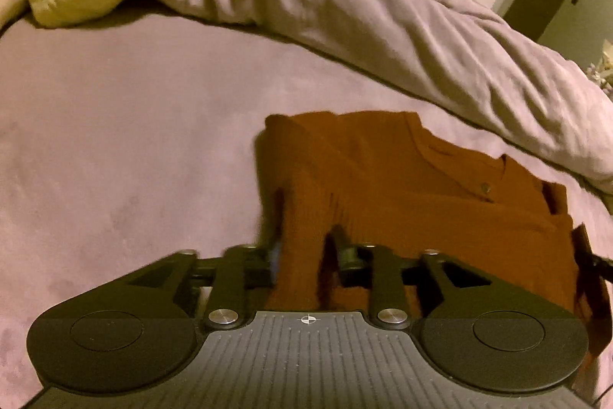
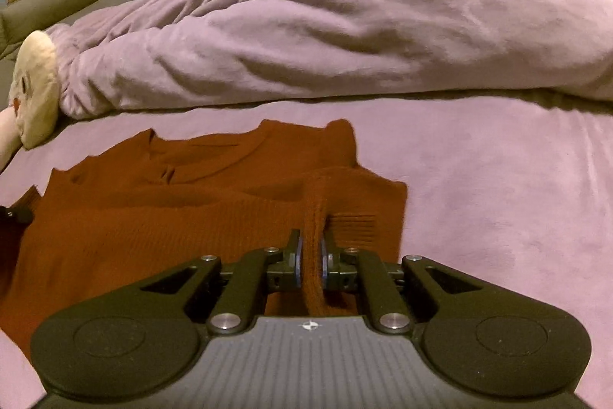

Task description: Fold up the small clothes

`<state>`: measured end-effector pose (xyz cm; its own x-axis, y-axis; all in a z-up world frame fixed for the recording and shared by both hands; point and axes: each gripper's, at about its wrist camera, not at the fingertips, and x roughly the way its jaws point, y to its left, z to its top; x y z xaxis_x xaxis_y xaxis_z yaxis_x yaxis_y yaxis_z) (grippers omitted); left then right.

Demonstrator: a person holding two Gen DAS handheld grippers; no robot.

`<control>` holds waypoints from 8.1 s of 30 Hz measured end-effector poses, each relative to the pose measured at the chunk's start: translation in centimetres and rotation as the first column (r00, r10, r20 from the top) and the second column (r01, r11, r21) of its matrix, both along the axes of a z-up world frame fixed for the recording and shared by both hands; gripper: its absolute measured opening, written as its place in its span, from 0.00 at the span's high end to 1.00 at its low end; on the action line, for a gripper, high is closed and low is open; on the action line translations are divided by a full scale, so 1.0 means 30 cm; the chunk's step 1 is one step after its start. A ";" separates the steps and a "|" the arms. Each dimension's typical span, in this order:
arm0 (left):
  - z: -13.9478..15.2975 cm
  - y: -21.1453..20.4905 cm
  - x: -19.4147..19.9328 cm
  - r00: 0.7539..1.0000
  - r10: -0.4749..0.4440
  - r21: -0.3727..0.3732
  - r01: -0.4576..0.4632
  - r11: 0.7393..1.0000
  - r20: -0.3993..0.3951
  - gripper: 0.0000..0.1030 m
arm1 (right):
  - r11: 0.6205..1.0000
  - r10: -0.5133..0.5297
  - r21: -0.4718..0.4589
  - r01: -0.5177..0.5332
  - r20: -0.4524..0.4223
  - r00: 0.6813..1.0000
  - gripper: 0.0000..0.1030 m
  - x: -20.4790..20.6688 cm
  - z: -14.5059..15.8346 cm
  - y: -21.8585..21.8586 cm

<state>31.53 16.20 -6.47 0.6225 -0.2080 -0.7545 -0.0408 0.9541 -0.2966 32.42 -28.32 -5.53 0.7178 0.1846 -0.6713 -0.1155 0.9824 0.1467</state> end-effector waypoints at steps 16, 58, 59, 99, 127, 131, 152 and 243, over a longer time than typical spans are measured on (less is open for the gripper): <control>0.169 -0.052 -0.037 0.991 -0.046 0.131 0.030 0.991 0.127 0.91 | 0.985 0.059 -0.166 -0.039 0.116 0.992 0.94 -0.077 0.093 0.074; 0.055 -0.060 0.233 0.997 -0.018 0.255 0.000 0.967 0.072 0.90 | 0.945 0.150 -0.302 -0.125 0.061 0.987 0.97 0.216 0.041 0.121; 0.063 -0.061 0.230 0.997 -0.020 0.258 -0.001 0.966 0.079 0.90 | 0.947 0.133 -0.304 -0.103 0.080 0.988 0.97 0.211 0.052 0.115; 0.055 -0.150 -0.224 0.994 0.084 0.235 -0.100 0.967 0.077 0.26 | 0.950 -0.273 0.162 0.266 0.028 0.961 0.61 -0.258 0.028 -0.066; 0.061 -0.093 -0.191 0.983 0.183 0.245 -0.185 0.952 0.031 0.23 | 0.965 -0.192 -0.159 0.210 0.119 0.974 0.48 -0.255 0.054 0.010; 0.073 -0.125 -0.189 0.985 0.164 0.241 -0.171 0.955 0.048 0.23 | 0.967 -0.136 -0.193 0.168 0.169 0.976 0.49 -0.261 0.084 0.056; -0.003 -0.236 -0.124 0.999 0.035 0.303 -0.036 0.952 0.010 0.14 | 0.915 0.066 -0.402 -0.020 0.100 0.993 0.73 -0.212 -0.052 0.204; -0.047 0.058 0.056 0.997 0.012 -0.232 -0.028 0.972 -0.071 0.77 | 0.972 0.184 -0.172 -0.162 0.126 0.975 0.88 -0.124 -0.058 0.615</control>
